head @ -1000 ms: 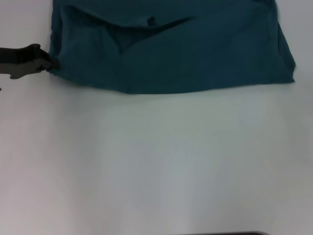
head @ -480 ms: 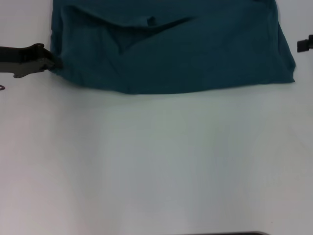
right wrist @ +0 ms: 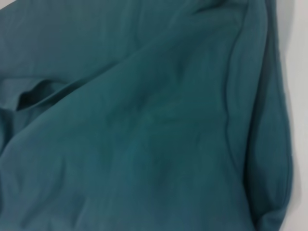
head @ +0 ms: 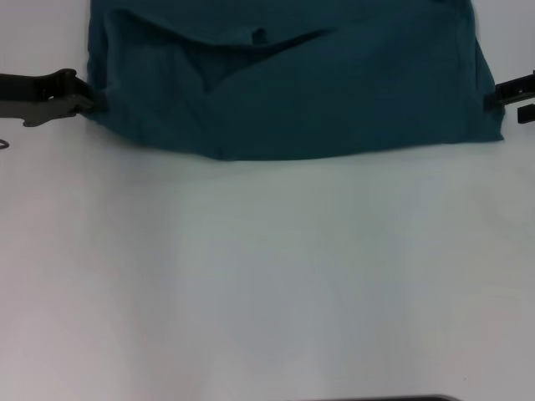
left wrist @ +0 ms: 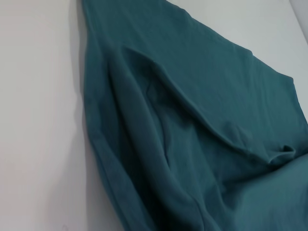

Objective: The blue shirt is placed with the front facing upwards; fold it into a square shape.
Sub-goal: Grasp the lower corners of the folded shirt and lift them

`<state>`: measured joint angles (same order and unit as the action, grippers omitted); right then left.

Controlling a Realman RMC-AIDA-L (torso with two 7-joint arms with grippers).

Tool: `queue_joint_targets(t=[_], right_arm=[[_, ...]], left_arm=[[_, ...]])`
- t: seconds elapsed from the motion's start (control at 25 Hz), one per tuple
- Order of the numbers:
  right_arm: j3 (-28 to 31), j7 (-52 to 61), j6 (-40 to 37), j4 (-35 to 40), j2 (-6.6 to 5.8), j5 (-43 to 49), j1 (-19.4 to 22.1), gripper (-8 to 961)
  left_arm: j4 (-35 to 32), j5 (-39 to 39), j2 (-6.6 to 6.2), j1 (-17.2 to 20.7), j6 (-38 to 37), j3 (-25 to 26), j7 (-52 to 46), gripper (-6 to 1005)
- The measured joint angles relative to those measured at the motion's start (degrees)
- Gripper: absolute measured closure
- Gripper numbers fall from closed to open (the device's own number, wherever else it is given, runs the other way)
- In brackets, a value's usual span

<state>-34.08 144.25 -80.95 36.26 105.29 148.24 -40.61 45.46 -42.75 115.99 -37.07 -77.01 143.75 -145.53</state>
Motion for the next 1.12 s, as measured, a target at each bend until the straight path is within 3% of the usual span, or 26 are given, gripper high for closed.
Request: queue_joint_targets(t=[0.36, 1.12], right_arm=[[-2.3, -0.8, 6.7, -1.2, 2.71, 0.2, -0.1, 148], [-3.4, -2.5, 9.2, -4.5, 3.62, -0.3, -1.8, 149]], left_arm=[[0.0, 0.0, 0.35, 0.1, 0.3, -0.1, 0.2, 988], [-0.3, -0.1, 0.47, -0.1, 0.7, 0.0, 0.2, 990]])
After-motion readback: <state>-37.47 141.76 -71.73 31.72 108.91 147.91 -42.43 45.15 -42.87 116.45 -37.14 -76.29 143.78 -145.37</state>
